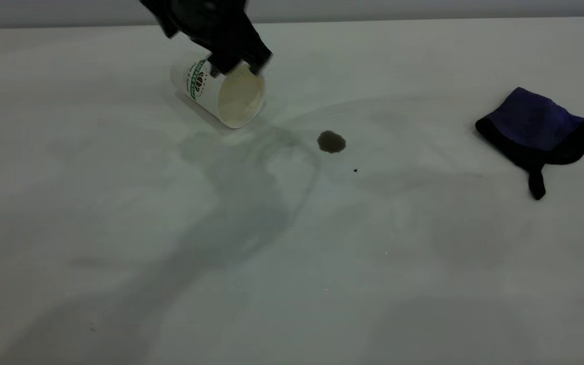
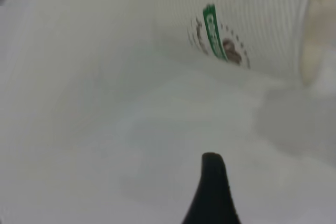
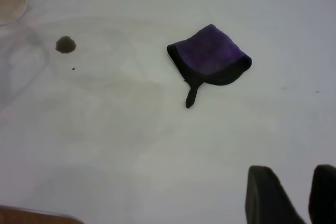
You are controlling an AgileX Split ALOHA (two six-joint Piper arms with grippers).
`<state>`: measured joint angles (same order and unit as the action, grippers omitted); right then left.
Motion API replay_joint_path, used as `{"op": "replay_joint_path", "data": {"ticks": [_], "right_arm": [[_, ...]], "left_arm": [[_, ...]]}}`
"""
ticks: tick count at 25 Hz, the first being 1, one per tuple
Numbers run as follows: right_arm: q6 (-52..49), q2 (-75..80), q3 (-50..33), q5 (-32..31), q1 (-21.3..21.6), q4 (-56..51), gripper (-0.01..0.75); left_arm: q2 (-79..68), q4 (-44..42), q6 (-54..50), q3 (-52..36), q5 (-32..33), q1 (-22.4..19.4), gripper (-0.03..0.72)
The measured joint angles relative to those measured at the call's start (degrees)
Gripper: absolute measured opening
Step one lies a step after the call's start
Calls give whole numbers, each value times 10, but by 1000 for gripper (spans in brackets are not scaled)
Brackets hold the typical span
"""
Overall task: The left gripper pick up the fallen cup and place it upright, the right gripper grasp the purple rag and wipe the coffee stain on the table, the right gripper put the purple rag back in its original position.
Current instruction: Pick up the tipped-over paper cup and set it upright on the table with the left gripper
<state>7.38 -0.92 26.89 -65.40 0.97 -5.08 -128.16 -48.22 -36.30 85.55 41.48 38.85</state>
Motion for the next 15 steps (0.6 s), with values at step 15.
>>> {"op": "replay_joint_path", "data": {"ticks": [15], "right_arm": [[0,0,0,0,0,0,238]], "left_arm": [[-167,-109,-24,155,2,3,642]]}}
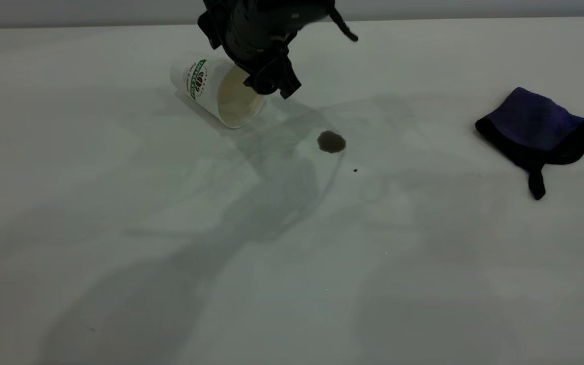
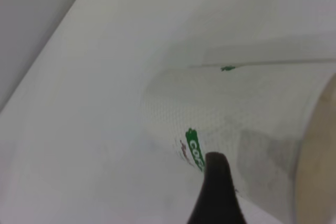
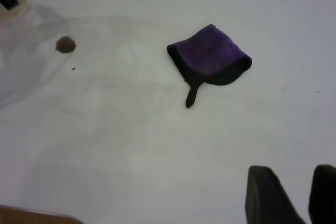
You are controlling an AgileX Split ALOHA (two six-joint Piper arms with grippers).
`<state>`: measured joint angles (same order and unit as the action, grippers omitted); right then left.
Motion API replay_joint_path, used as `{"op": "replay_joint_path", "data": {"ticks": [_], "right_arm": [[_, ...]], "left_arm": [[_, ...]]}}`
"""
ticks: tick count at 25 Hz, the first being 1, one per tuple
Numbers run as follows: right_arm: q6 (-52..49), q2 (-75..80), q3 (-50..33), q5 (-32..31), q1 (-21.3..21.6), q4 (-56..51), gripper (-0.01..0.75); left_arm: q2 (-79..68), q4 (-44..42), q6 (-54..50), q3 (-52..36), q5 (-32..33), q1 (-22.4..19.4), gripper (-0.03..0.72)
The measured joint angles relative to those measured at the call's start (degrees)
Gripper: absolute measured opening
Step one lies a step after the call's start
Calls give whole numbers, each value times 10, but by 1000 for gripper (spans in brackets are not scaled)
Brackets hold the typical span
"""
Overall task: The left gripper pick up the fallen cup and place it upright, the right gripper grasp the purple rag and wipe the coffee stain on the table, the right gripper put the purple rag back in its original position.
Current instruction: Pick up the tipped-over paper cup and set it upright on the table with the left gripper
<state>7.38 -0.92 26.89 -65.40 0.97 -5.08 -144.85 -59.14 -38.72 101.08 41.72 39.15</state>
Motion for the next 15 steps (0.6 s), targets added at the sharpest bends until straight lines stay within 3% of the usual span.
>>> {"op": "replay_joint_path", "data": {"ticks": [5,8,11,14,15], "right_arm": [[0,0,0,0,0,0,238],[0,0,0,0,0,0,238],[0,0,0,0,0,0,238],[0,0,0,0,0,0,238],[0,0,0,0,0,0,238]], "left_arm": [[-19,-15,2,1,-7,-17,600],[-31,-48,3,2,-7,-29,525],[-36,-79,6,3,-6,-32,365],[-35,-99,7,4,1,-34,120],[-30,-104,9,4,9,-34,77]]}}
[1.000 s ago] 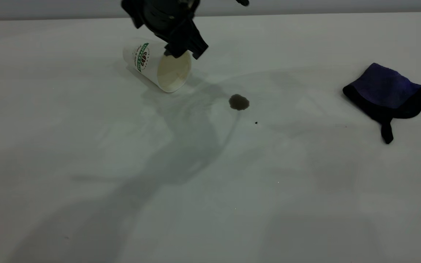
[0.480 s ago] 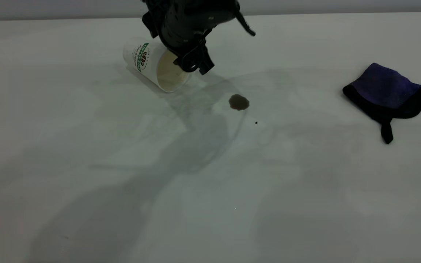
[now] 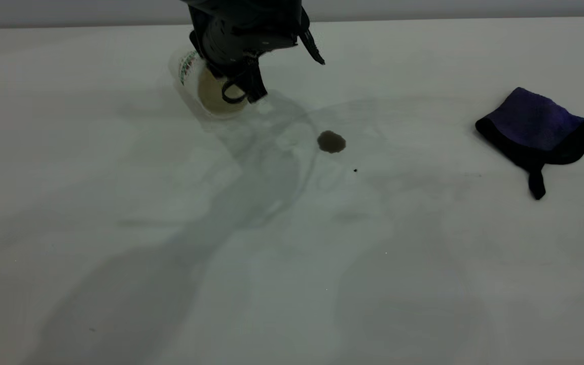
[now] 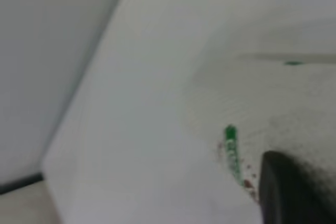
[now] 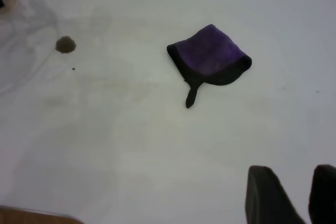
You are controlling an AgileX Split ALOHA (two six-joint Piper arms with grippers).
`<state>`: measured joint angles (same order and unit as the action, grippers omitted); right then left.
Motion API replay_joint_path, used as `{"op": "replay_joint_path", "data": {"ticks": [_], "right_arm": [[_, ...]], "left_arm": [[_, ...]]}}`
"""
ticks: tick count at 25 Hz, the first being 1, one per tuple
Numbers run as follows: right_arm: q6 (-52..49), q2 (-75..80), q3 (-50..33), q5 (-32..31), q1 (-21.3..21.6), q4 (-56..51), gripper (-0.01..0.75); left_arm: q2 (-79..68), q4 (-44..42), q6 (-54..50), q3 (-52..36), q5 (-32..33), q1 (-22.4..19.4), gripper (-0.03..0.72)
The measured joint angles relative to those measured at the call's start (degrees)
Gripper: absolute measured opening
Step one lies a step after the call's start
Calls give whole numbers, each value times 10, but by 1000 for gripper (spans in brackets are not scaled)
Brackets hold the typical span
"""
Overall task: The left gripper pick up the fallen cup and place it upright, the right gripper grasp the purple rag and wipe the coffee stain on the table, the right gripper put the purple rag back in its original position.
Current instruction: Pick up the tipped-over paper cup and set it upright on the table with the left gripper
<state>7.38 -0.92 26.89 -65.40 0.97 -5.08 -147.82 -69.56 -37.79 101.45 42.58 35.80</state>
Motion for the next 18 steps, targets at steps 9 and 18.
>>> {"op": "replay_joint_path", "data": {"ticks": [9,18], "right_arm": [[0,0,0,0,0,0,238],[0,0,0,0,0,0,238]], "left_arm": [[166,233,170,1,-36,-52,11],[179,707,480,1,-68,-202,11]]}}
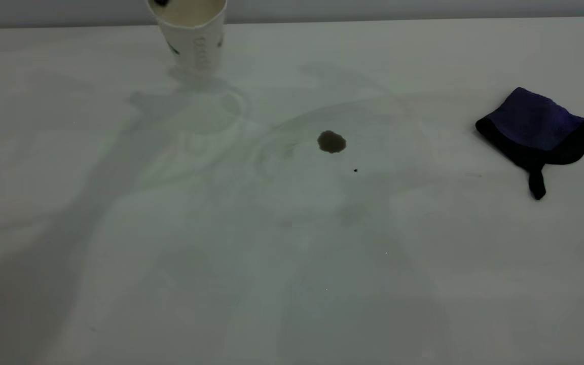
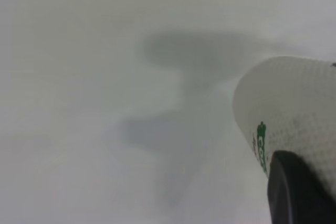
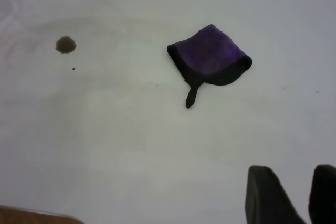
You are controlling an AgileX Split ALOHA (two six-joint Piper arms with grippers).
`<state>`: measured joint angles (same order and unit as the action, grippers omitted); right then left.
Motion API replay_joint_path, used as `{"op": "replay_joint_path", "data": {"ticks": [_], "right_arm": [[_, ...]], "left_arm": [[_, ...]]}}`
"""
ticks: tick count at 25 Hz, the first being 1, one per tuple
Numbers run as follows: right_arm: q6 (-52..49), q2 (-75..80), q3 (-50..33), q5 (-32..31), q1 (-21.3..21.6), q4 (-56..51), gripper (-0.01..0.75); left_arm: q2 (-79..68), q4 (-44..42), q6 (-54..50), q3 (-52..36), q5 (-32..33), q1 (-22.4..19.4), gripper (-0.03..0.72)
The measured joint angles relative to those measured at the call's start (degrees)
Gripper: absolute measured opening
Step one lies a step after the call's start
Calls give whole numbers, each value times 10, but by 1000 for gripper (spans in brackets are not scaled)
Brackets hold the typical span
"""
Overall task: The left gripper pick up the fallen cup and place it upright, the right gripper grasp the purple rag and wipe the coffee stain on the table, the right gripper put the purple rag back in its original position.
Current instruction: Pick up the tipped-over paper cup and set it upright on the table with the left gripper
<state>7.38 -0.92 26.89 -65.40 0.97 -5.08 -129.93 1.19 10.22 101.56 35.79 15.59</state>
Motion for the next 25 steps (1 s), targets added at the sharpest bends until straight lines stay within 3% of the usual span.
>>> {"op": "replay_joint_path", "data": {"ticks": [5,17,21,25], "right_arm": [[0,0,0,0,0,0,238],[0,0,0,0,0,0,238],[0,0,0,0,0,0,238],[0,0,0,0,0,0,238]], "left_arm": [[-35,145,85,0,-17,-32,11],[-83,171,83,0,-23,-36,35],[-83,171,74,0,-26,-36,161],[-83,171,72,0,-28,-36,418]]}}
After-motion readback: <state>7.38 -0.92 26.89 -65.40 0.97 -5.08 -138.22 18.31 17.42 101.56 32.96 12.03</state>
